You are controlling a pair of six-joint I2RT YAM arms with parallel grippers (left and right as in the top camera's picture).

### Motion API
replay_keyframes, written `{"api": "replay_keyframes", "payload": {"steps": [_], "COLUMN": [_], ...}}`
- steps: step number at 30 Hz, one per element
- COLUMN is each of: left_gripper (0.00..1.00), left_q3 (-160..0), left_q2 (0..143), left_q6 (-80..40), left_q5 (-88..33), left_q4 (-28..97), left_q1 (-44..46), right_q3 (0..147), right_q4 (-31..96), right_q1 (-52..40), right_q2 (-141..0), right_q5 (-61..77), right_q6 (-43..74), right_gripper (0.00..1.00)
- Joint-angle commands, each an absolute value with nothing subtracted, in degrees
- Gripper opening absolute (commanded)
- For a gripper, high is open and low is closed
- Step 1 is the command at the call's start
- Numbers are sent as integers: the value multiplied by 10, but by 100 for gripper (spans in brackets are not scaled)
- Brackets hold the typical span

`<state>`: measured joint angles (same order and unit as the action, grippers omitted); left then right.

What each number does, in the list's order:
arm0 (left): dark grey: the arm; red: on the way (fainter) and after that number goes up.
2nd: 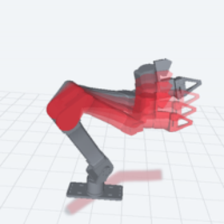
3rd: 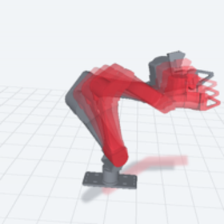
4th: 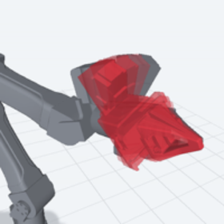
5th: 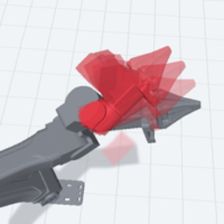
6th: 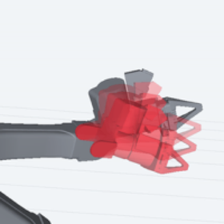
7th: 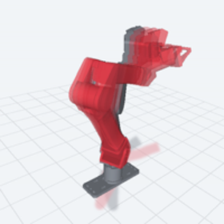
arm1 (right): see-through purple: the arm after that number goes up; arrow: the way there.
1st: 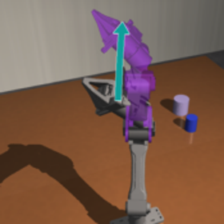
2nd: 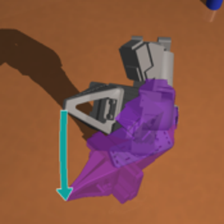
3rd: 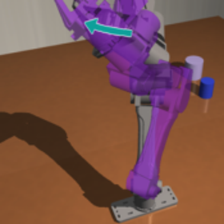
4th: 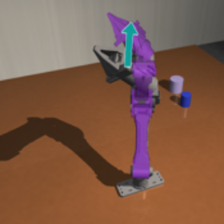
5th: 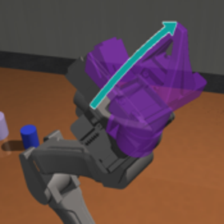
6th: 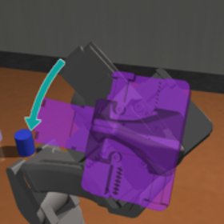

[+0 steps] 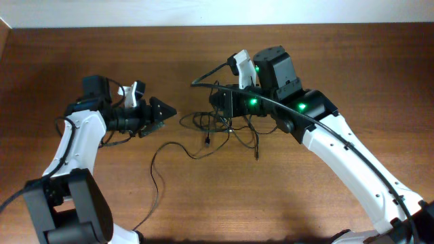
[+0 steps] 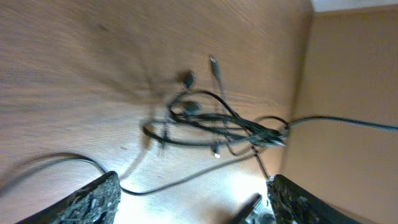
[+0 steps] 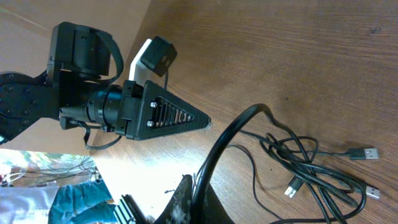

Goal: Untangle cables

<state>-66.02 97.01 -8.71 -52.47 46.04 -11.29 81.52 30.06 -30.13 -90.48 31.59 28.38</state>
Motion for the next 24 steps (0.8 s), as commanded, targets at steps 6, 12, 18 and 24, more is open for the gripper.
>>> {"api": "replay_keyframes", "payload": {"steps": [6, 12, 18, 24], "left_gripper": [69, 66, 56, 54], "left_q3": [-638, -638, -638, -638], "left_q2": [955, 955, 955, 955], "left_q6": [-386, -526, -575, -605], "left_q5": [-505, -414, -397, -396], "left_q4": [453, 375, 364, 353], "left_q1": [-35, 13, 37, 48], "right_q3": [820, 820, 820, 820], "right_q4": [311, 313, 313, 313], "right_q1": [-300, -319, -324, -324], "right_q2": [-896, -896, -896, -896], "right_q5": [328, 330, 330, 330], "right_q6": [276, 262, 259, 259], "right_gripper": [4, 4, 4, 4]}}
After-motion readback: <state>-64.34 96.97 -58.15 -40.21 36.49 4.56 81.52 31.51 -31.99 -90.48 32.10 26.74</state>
